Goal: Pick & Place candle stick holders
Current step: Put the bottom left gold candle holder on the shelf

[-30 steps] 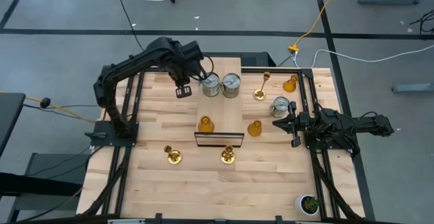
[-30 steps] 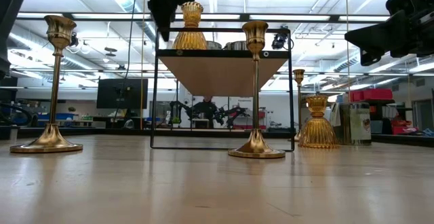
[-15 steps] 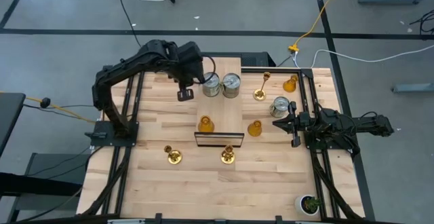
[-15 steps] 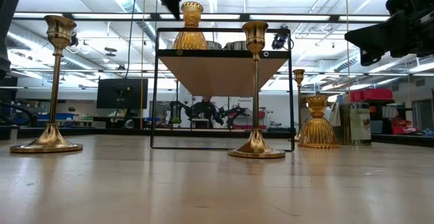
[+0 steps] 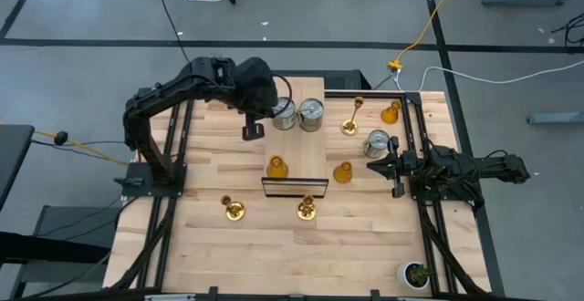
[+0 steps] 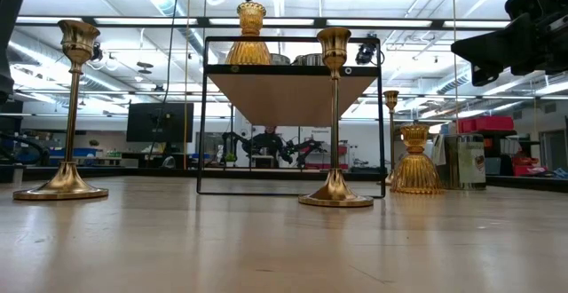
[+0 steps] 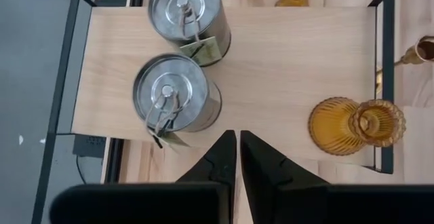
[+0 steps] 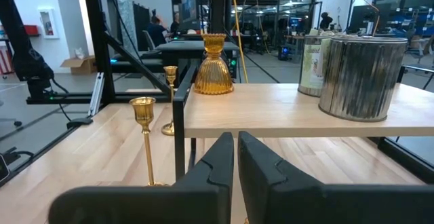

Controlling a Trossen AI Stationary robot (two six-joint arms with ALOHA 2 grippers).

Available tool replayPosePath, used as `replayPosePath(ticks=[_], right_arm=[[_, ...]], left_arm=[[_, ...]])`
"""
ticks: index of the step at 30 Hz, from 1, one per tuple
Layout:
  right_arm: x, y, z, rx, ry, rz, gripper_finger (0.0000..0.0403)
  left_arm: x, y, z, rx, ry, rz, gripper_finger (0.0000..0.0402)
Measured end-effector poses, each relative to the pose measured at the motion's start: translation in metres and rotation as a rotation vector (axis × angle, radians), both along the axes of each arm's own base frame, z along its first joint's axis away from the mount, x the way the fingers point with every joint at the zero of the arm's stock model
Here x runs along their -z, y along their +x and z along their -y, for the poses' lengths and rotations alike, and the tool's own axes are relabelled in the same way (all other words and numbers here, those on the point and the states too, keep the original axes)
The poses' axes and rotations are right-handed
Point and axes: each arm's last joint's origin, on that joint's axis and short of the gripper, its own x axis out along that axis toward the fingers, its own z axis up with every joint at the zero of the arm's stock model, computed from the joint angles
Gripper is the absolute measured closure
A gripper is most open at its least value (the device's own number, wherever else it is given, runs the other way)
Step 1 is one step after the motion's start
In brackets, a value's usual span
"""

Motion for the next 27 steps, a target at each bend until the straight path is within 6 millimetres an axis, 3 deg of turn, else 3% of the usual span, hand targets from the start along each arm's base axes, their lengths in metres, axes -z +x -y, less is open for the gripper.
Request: replayPosePath(ticks=[27], right_arm=[[0.0, 0.0, 0.0, 0.0, 0.0, 0.0, 0.0376]], left_arm=[[0.001, 0.002, 0.011, 0.012, -0.053, 0.005, 0.0372]])
